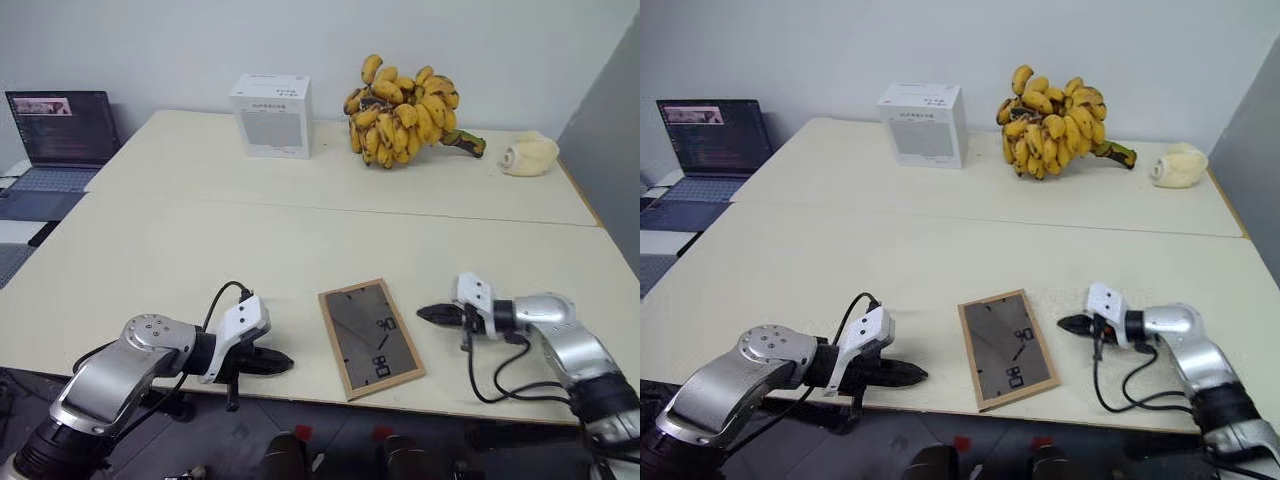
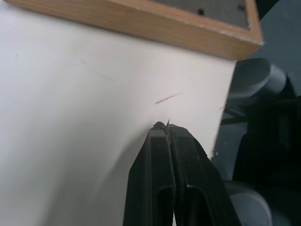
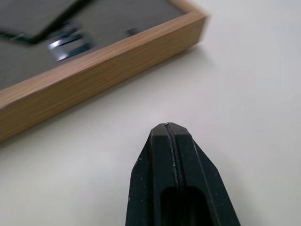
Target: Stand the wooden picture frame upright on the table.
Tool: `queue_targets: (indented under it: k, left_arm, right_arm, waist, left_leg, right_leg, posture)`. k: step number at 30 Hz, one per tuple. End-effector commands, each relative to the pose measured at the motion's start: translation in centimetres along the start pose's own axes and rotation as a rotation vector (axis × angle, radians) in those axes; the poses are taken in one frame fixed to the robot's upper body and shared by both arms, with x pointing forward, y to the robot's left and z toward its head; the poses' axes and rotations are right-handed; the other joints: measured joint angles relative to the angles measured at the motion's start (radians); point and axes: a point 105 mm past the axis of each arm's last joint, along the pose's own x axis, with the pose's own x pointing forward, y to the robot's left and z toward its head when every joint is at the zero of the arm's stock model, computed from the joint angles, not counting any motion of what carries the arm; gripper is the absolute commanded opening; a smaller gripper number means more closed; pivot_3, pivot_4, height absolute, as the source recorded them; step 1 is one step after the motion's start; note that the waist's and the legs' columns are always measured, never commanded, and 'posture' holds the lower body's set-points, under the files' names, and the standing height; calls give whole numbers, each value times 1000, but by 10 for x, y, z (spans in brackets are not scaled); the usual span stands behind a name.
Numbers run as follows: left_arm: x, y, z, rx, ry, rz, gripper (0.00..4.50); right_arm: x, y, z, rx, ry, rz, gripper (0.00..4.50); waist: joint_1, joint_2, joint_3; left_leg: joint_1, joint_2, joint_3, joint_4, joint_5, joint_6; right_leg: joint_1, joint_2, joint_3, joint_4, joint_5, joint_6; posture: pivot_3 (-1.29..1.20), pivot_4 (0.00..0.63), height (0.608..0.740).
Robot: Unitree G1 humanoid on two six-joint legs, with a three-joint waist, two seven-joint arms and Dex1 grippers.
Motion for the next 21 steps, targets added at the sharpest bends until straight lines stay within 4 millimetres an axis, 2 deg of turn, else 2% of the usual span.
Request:
queue_targets:
  k: [1, 5, 9, 13, 17, 21]
  left_arm:
    - [8, 8, 17, 30, -52, 31, 22]
    - [16, 17, 27, 36, -84, 46, 22]
    - [23, 26, 35, 49, -99, 49, 22]
    - [29, 31, 46, 70, -109, 38, 22]
    - [30, 37, 53, 84, -110, 37, 22]
    - [29, 40, 58, 97, -107, 37, 22]
  right_arm:
    - [-21, 44, -10, 103, 50, 170, 0]
    - [-37, 80, 3, 208, 15, 262, 0]
    - [-34, 91, 12, 299, -34, 244, 0]
    - [-18, 100, 12, 348, -67, 212, 0]
    - [6, 90, 21, 380, -145, 139, 0]
    - [23, 88, 28, 398, -191, 138, 0]
  waist:
    - [5, 0, 0]
    - [-2, -1, 0]
    - [-14, -1, 0]
    - [-17, -1, 0]
    - [-17, -1, 0]
    - [-17, -1, 0]
  left_leg:
    - [0, 0, -1, 0, 0, 0]
    - [2, 0, -2, -2, -1, 0]
    - [3, 1, -2, -1, -1, 0]
    - [7, 1, -1, -1, 0, 0]
    - [6, 1, -1, -1, 0, 0]
    - [6, 1, 0, -2, 0, 0]
  right_leg:
    - [2, 0, -1, -3, 0, 0]
    - [8, 0, -2, -10, 0, 0]
    - [8, 1, -2, -9, 0, 1]
    - [11, 1, 0, -10, -2, 6]
    - [10, 1, 0, -10, -2, 6]
    - [10, 1, 0, -10, -2, 6]
  posture:
    - [0, 150, 740]
    - [0, 150, 740]
    - [0, 150, 740]
    - [0, 150, 740]
    - [0, 150, 740]
    - [0, 150, 740]
